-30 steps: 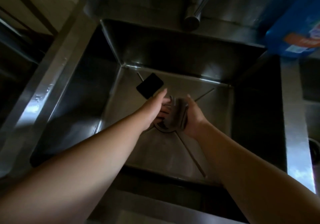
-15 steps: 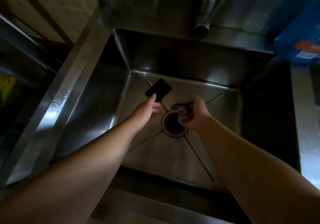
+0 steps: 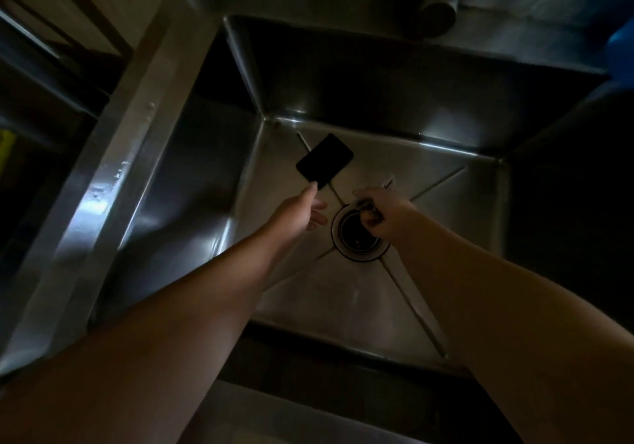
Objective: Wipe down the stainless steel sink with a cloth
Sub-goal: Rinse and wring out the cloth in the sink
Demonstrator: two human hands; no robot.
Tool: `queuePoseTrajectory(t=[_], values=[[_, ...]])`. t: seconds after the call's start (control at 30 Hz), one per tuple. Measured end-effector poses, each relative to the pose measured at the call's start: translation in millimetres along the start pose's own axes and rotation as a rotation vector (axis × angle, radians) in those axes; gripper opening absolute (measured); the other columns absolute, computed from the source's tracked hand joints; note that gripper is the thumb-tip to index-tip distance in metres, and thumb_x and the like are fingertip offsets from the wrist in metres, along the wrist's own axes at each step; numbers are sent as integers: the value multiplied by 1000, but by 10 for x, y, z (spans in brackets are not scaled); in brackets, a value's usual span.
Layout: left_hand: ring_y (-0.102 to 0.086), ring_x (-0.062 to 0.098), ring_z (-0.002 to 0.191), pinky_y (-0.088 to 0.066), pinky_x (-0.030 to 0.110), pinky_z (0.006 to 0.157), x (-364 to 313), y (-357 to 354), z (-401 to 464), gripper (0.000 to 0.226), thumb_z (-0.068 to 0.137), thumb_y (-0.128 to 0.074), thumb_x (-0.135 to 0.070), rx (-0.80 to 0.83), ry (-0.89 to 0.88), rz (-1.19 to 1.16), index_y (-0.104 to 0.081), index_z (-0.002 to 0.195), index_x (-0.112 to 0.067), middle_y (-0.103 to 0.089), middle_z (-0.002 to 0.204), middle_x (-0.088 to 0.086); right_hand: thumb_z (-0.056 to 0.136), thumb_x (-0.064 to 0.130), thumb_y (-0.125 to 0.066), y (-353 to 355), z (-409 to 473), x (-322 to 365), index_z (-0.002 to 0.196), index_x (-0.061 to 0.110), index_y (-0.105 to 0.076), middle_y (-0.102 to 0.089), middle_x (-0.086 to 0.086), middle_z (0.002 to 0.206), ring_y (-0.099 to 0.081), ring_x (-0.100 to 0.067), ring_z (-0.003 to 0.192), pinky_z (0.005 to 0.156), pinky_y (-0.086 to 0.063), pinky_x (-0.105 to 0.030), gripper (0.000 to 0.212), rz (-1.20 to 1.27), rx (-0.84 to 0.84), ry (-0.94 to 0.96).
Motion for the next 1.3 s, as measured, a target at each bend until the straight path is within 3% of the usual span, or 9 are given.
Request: queuePoseTrajectory(t=[0.13,0.2,0.27,0.37,0.47,0.73,1.07,1.2,1.3], values=[[-52,19,93,-35,30,79,50,-9,80,54,97,-20,-46,-1,-26,31,-60,112,-14,-64,106,12,93,-1,-48,4,40,-94,80,5,-51,-58,-13,65,-58,-18,58,57,-54,-19,15,74,58,-61],[-52,20,94,-34,31,81,71,-19,101,54,97,-20,-45,-3,-26,34,-60,112,-14,-64,109,13,93,-3,-45,20,89,-142,81,9,-49,-55,-9,56,-55,-13,50,47,-50,-15,18,78,63,-67],[-52,20,92,-34,30,80,83,-32,112,54,97,-20,-45,1,-23,39,-60,113,-13,-64,112,14,96,8,-46,40,124,-173,71,12,-43,-39,0,34,-37,-6,27,26,-29,-12,25,73,78,-90],[-53,19,90,-34,29,74,95,-45,119,54,97,-20,-44,9,-15,52,-59,116,-13,-63,111,14,93,39,-48,58,113,-174,59,18,-31,-25,6,30,-21,-5,22,26,-13,-9,44,-23,30,-100],[-52,15,79,-35,28,66,118,-57,137,54,97,-21,-45,13,9,36,-60,114,-12,-63,101,10,96,46,-38,38,96,-132,53,20,-26,-25,6,29,-18,-8,22,30,-14,-8,52,-101,-60,-34],[-47,13,67,-34,28,65,176,-133,188,52,96,-27,-45,-15,54,-37,-62,107,-9,-58,73,2,99,31,-35,-22,52,-86,59,16,-32,-29,2,36,-20,-9,19,31,-19,-8,43,-178,-152,65],[-54,29,113,-38,35,95,65,-200,81,56,94,-27,-49,-11,7,66,-57,120,-9,-60,120,15,100,33,-34,101,-107,-32,61,17,-33,-29,6,27,-24,-8,22,31,-20,-10,42,-83,-125,87],[-53,27,115,-38,33,94,-37,-224,-30,52,94,-33,-47,-20,-24,81,-56,123,-11,-58,125,12,99,42,-30,115,-261,-9,78,10,-51,-48,-7,54,-47,-17,50,50,-45,-26,45,-72,-1,39],[-57,26,107,-40,30,86,-166,-271,-137,41,92,-44,-41,-46,-56,57,-61,114,-10,-62,119,12,97,48,-32,205,-425,38,89,13,-56,-55,-10,79,-56,-21,70,64,-47,-34,43,-68,41,6]])
Point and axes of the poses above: each hand's wrist, its own z-axis towards the middle knuckle, its own y-axis out of the back of the hand, x = y × z, the point moved 3 cm from there along z, towards the middle knuckle
